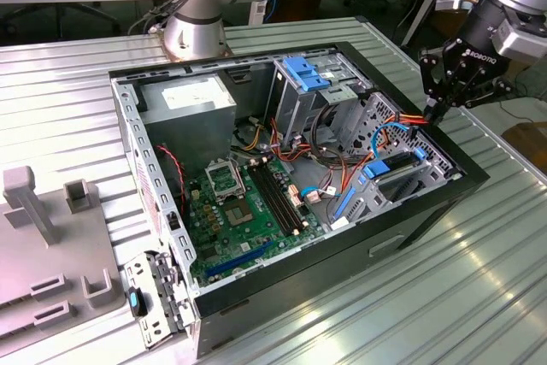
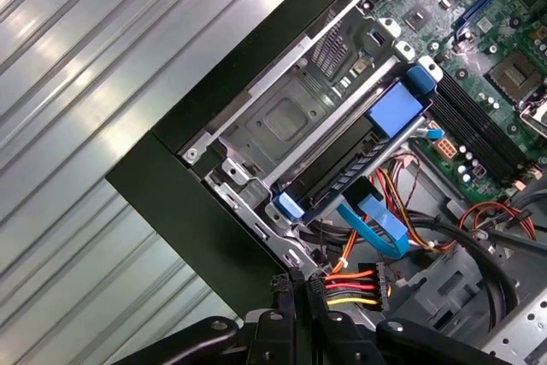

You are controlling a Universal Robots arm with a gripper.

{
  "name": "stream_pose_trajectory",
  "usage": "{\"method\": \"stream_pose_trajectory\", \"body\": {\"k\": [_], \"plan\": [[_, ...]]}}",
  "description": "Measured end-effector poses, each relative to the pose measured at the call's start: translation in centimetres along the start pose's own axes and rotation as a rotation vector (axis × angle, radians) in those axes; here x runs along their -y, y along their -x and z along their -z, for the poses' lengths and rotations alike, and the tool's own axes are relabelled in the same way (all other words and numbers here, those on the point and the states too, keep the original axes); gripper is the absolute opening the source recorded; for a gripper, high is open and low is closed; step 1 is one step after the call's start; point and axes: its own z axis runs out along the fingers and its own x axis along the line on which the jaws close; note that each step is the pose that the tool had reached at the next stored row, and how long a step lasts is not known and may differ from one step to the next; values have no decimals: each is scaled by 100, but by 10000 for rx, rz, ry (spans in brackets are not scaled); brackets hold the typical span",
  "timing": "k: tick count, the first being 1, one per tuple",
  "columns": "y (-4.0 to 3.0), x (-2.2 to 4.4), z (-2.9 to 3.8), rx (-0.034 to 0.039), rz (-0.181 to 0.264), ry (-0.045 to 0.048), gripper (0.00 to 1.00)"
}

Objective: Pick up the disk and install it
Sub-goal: 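Insert the first disk wire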

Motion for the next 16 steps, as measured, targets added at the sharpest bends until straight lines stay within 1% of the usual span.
{"method": "stream_pose_trajectory", "body": {"k": [2,4,5,6,7,9,10,12,14,15,16], "plan": [[23,-20,0,5,-345,0,17],[51,-48,0,4,-380,1,17],[74,-71,-1,5,-386,1,17],[122,-117,-1,5,-403,0,17],[151,-145,-2,5,-410,2,17],[203,-195,-3,6,-413,0,17],[218,-211,-5,6,-529,1,17],[219,-211,-6,9,-900,2,17],[219,-211,-9,19,-1647,3,17],[219,-211,-11,22,-1946,4,17],[219,-211,-11,24,-2108,4,17]]}}
